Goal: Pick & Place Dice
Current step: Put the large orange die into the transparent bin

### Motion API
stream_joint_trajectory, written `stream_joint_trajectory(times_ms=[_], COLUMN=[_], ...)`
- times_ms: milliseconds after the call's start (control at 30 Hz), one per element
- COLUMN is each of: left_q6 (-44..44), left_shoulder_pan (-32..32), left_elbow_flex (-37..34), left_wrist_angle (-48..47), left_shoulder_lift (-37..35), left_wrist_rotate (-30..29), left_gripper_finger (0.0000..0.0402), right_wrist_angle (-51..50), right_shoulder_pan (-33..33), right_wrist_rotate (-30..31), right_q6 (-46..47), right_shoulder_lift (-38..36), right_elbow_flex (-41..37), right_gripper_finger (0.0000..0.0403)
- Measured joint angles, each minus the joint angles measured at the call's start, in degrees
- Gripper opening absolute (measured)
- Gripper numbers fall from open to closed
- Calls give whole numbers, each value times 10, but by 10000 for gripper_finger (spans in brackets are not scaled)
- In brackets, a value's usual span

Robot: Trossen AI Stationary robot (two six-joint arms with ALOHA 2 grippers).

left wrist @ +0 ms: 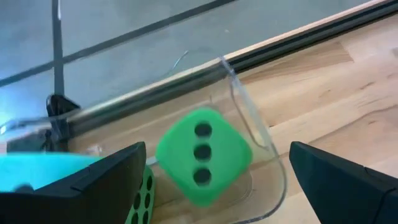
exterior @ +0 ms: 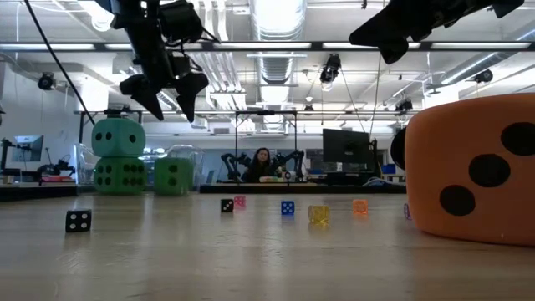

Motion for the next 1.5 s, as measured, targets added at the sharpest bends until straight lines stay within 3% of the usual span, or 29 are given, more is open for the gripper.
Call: stream_joint_trajectory(times_ms=[300,667,867,1000,1100,1267,1367,1500], left_q6=[44,78,74,60,58,68,72,74], left_shoulder_pan=[-55,-262,-376,-427,-450,-463,-463,-463], left_elbow_flex=[40,36,2,-21,-48,-85,-84,-79], left_wrist_angle=[1,4,32,59,99,159,165,164], left_shoulder_lift=[-41,-66,-65,-62,-61,-60,-62,-61], left_wrist_rotate=[35,29,-29,-30,-30,-27,-28,-25], left_gripper_finger=[397,395,396,397,397,397,398,397], right_wrist_angle=[0,0,0,0,-5,-14,-28,-93], right_shoulder_pan=[0,0,0,0,4,38,72,122], right_wrist_rotate=[0,0,0,0,-13,-119,-110,-42], right_q6=[0,0,0,2,45,60,82,132], right_shoulder_lift=[0,0,0,0,0,0,0,0], right_elbow_flex=[0,0,0,0,0,0,0,16], right_gripper_finger=[27,27,27,27,27,27,27,27])
